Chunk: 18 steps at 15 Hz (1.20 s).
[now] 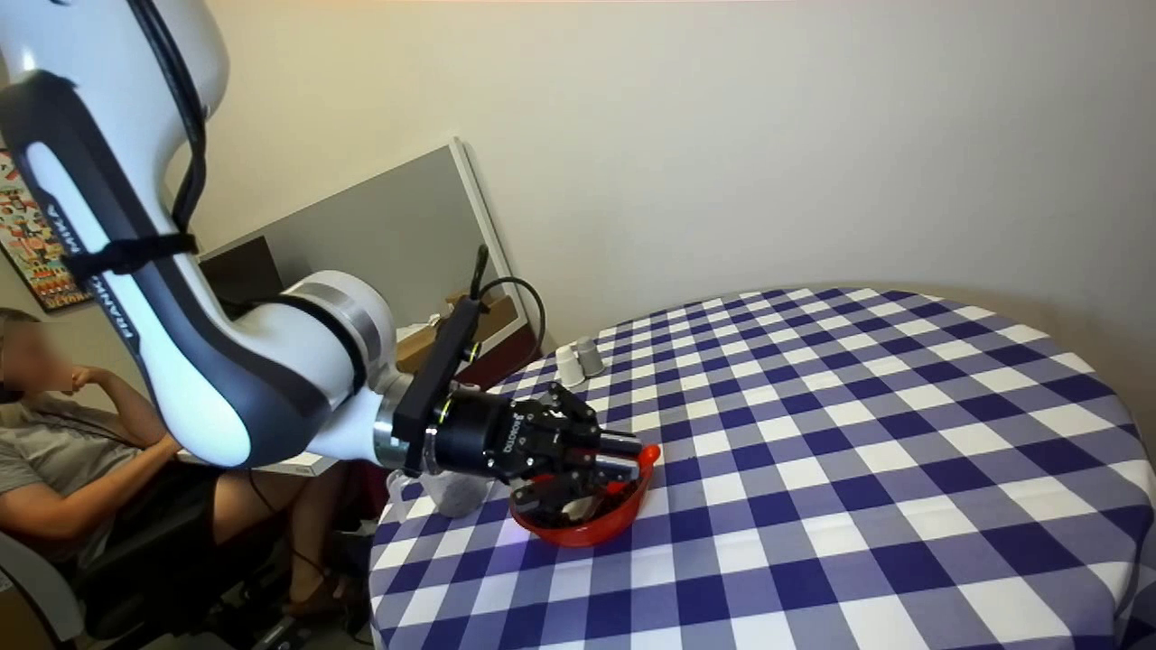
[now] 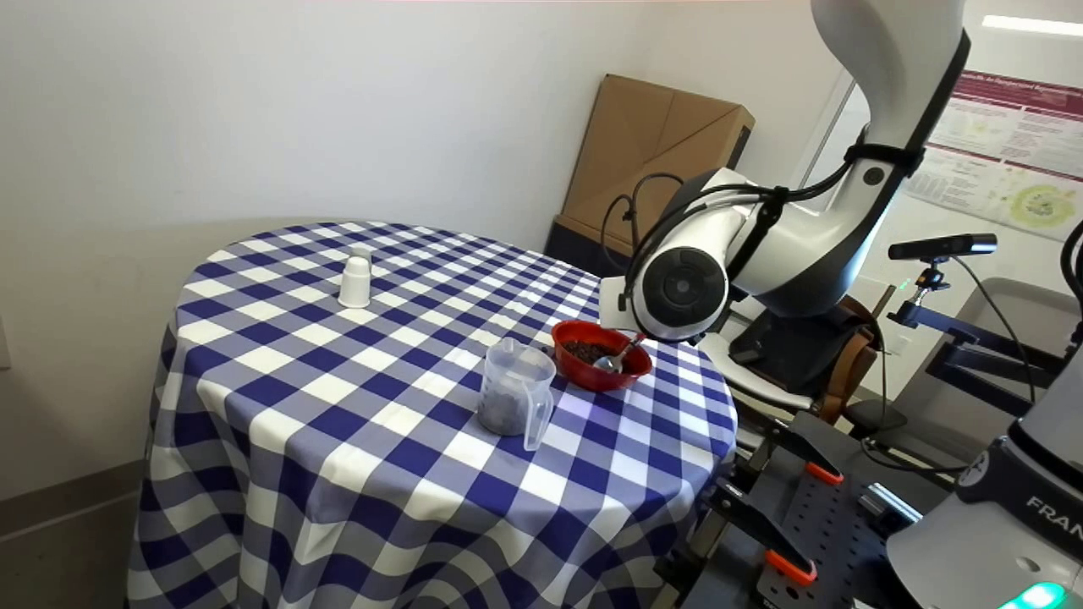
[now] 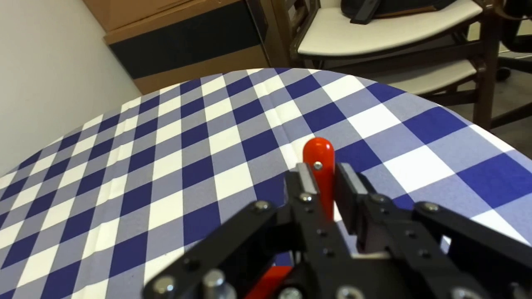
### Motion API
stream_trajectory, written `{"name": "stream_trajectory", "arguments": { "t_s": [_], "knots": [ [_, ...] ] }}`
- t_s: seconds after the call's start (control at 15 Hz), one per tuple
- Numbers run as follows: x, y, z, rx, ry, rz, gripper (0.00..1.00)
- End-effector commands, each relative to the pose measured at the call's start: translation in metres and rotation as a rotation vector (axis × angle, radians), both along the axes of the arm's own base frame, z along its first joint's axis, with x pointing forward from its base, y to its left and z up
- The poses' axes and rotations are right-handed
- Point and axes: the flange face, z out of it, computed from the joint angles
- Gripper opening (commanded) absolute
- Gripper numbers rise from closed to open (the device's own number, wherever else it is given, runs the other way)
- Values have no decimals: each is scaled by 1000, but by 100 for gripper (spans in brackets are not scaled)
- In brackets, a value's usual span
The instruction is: Put the spoon in the red bowl then take it out of the bowl and set it down on the table
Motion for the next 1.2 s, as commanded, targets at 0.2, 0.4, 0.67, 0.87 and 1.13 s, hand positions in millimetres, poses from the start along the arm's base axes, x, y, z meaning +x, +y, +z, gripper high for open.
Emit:
{"name": "stream_trajectory", "arguments": {
  "t_s": [0.2, 0.4, 0.67, 0.87, 1.13],
  "knots": [
    [16, 26, 9, 52, 64, -71, 5],
    [20, 31, 11, 65, 73, -96, 5],
    [29, 25, 12, 80, 88, -193, 5],
    [37, 18, 12, 93, 128, -292, 5],
    [45, 14, 15, 159, 193, -419, 5]
  ]
}}
